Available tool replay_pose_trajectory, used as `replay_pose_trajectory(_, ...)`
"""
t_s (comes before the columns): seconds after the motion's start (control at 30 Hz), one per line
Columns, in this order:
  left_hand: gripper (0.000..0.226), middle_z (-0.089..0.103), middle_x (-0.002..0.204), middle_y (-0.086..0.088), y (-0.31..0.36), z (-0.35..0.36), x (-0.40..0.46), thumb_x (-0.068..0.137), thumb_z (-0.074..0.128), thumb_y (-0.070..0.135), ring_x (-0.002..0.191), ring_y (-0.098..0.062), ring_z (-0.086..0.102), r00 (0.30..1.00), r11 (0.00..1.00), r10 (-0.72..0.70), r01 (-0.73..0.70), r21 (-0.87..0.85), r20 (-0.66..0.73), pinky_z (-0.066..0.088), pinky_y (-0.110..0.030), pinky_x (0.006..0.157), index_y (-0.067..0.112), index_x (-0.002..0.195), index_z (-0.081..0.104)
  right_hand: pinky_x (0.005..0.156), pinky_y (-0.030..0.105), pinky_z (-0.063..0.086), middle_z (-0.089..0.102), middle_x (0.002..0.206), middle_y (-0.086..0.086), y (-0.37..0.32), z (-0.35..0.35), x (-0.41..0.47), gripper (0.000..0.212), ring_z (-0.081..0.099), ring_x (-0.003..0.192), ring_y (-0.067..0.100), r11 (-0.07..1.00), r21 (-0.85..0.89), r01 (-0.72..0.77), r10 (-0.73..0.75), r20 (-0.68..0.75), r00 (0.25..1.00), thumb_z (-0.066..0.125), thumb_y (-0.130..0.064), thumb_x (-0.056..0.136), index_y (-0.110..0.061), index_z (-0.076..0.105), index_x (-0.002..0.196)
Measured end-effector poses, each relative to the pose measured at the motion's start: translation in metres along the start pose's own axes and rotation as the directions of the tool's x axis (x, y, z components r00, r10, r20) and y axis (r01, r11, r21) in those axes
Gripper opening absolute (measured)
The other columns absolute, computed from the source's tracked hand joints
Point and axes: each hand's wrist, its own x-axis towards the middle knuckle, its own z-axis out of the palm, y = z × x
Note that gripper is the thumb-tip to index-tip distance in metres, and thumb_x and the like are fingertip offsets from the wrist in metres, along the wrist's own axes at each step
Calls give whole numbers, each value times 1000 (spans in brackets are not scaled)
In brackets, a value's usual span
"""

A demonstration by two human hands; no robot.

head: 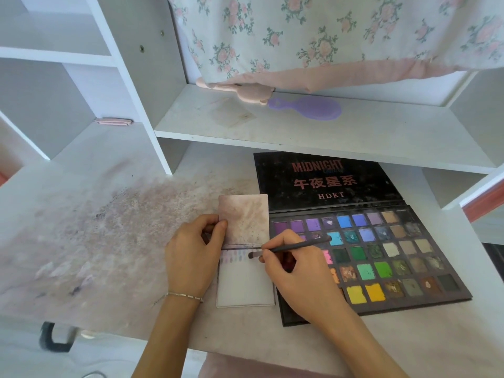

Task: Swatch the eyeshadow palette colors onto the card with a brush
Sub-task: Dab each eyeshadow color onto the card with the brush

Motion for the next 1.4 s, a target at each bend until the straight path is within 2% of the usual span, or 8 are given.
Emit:
replay_pose_trajectory(0.13,7,53,62,22,-1,0,0,82,63,24,63,-7,53,1000,1000,-4,4,2,6,42,-25,60,22,82,69,63,22,48,59,80,-4,1,1,0,6,55,73,7,998,-62,1,0,16,1000,55,-21,85,-26,54,84)
replay_pose_trajectory(0.27,6,53,61,21,0,0,0,82,62,24,62,-5,52,1000,1000,-2,2,3,3,39,-24,59,23,81,68,65,16,47,56,80,-8,2,2,0,10,52,76,2,997,-82,8,-6,24,1000,56,-21,85,-30,52,82)
replay_pose_trajectory(0.5,7,56,63,18,0,0,-1,82,61,26,66,-12,55,1000,1000,-16,16,5,8,41,-27,63,24,81,68,61,13,43,55,77,-8,2,3,1,9,51,74,3,996,-87,13,-11,19,1000,56,-19,85,-26,52,82)
replay_pose_trajectory(0.7,7,57,64,17,0,0,0,82,61,27,66,-12,56,1000,1000,-16,16,4,14,43,-28,63,25,81,67,64,13,45,55,79,-9,3,3,2,10,51,76,1,995,-98,13,-12,20,1000,55,-20,86,-28,51,84)
replay_pose_trajectory(0.97,6,54,62,20,0,0,-1,82,62,25,63,-2,52,1000,1000,-4,4,1,3,38,-18,57,24,81,68,67,13,45,55,82,-10,3,3,2,9,50,80,-1,994,-111,22,-20,21,1000,55,-21,86,-29,51,85)
replay_pose_trajectory(1.3,6,54,62,19,0,0,-1,82,62,26,63,-3,51,1000,1000,-15,15,13,5,37,-17,58,25,81,68,69,9,44,54,80,-14,3,3,2,18,50,83,-3,995,-97,20,-17,35,999,56,-20,86,-35,47,80)
replay_pose_trajectory(1.4,6,53,62,20,0,0,-1,82,61,26,62,-1,50,1000,1000,-9,9,17,7,36,-17,57,24,81,67,70,10,45,55,82,-13,4,3,2,14,50,84,-2,995,-101,18,-16,18,1000,55,-21,86,-33,48,82)
